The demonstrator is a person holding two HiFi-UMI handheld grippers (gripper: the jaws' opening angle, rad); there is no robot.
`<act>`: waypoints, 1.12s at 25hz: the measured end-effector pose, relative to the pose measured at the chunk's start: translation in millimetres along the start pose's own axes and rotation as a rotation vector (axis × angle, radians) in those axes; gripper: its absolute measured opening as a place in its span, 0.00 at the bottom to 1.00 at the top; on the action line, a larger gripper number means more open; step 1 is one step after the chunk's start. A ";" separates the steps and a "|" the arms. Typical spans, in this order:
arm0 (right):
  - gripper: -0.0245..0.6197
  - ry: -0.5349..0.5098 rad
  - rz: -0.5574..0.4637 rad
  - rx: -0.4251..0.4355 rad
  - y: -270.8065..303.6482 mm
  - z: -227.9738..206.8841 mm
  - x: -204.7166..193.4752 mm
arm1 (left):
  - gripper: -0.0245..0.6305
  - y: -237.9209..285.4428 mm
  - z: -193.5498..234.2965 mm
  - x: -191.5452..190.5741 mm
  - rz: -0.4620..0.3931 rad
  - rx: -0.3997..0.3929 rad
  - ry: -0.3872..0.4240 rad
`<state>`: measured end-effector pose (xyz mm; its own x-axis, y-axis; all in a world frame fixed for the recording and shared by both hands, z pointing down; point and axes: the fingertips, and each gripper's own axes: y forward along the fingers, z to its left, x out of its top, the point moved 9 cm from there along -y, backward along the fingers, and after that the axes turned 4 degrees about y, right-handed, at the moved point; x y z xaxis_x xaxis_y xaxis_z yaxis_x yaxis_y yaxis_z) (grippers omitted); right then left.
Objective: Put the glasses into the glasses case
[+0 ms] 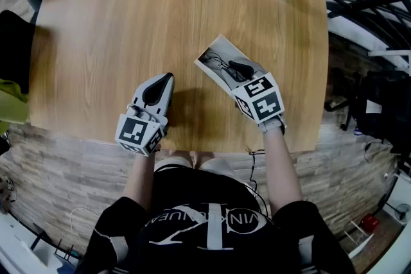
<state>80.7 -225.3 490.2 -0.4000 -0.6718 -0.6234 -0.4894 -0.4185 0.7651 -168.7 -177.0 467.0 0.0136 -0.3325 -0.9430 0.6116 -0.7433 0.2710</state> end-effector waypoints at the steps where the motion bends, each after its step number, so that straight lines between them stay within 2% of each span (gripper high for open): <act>1: 0.21 0.017 0.000 0.005 -0.8 -1.2 -0.8 | 0.06 -0.2 -0.1 -0.2 0.001 0.000 0.000; 6: 0.21 0.062 0.012 0.033 -1.5 -3.3 -4.3 | 0.06 -1.7 -0.1 -0.9 0.003 0.003 -0.004; 13: 0.21 0.039 0.036 0.048 -0.7 -0.6 -5.1 | 0.06 -2.7 -1.1 -3.5 0.005 0.002 -0.010; 19: 0.22 0.052 0.004 0.056 -6.4 -0.9 -5.7 | 0.06 -5.1 -2.4 -3.7 0.005 0.004 -0.010; 28: 0.24 0.022 0.011 0.060 -14.0 2.0 -11.4 | 0.06 -6.7 -4.5 -3.4 0.002 0.002 -0.010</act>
<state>90.6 -210.5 486.3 -0.3888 -0.6894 -0.6112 -0.5310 -0.3744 0.7602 -169.3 -168.3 467.5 0.0072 -0.3394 -0.9406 0.6104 -0.7436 0.2729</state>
